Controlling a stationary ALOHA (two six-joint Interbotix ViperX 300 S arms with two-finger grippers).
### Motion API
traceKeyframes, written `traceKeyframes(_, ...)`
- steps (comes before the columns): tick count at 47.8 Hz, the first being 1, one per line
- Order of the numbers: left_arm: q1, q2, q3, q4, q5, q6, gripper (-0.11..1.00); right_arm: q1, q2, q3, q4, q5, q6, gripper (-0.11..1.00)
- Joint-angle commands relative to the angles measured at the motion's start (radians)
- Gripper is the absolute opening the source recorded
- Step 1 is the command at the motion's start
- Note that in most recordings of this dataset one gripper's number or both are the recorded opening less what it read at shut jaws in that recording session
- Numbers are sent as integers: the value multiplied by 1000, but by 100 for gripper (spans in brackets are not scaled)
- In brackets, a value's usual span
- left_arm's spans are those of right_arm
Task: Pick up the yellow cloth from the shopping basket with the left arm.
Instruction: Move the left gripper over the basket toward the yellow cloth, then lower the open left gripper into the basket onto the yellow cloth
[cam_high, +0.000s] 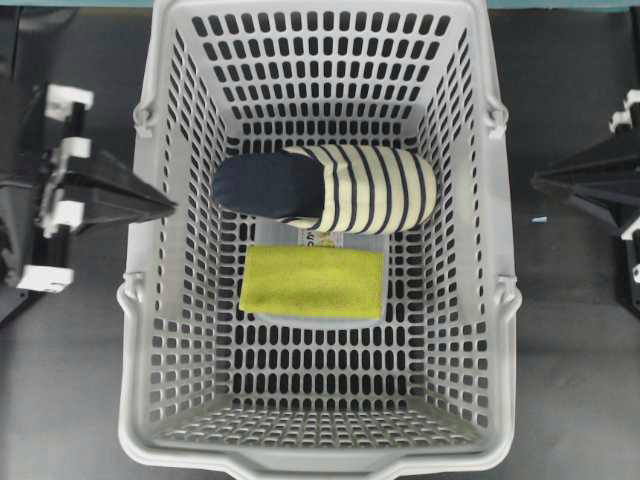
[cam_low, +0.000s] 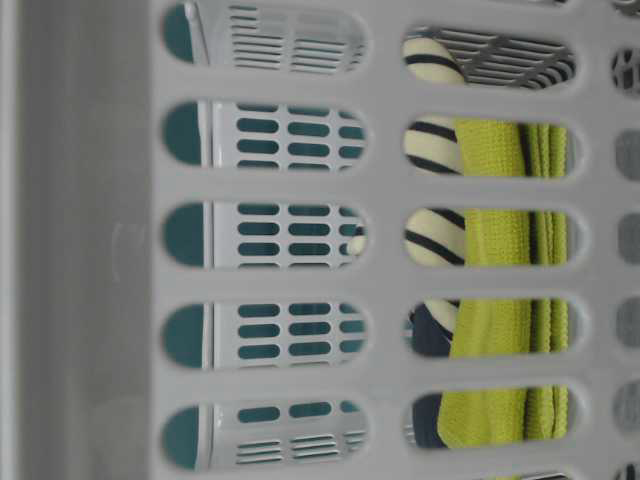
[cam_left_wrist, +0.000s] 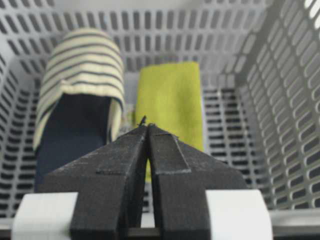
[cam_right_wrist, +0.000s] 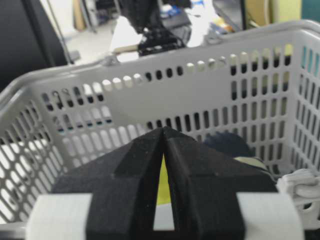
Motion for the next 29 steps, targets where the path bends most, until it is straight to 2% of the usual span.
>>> traceKeyframes(1, -2, 44, -91, 5, 48, -2, 0, 0, 11, -32, -9, 11, -18, 6)
traceKeyframes(4, -2, 78, -127, 5, 78, 0, 0, 0, 11, -35, -11, 23, -37, 19)
traceKeyframes(11, -2, 179, -222, 5, 178, -3, 0, 3, 9, -37, -11, 49, -75, 62)
traceKeyframes(15, -3, 239, -270, 5, 236, -3, 0, 15, 9, -37, -11, 54, -78, 80)
traceKeyframes(17, -3, 267, -291, 5, 258, -3, 0, 15, 8, -37, -11, 54, -77, 83)
traceKeyframes(23, 5, 351, -364, 5, 313, -2, 2, 15, 2, -38, -11, 61, -74, 78)
traceKeyframes(26, 12, 385, -393, 5, 331, -2, 10, 15, -2, -37, -11, 61, -74, 78)
traceKeyframes(29, 17, 416, -417, 5, 351, -2, 25, 15, -2, -38, -11, 61, -74, 78)
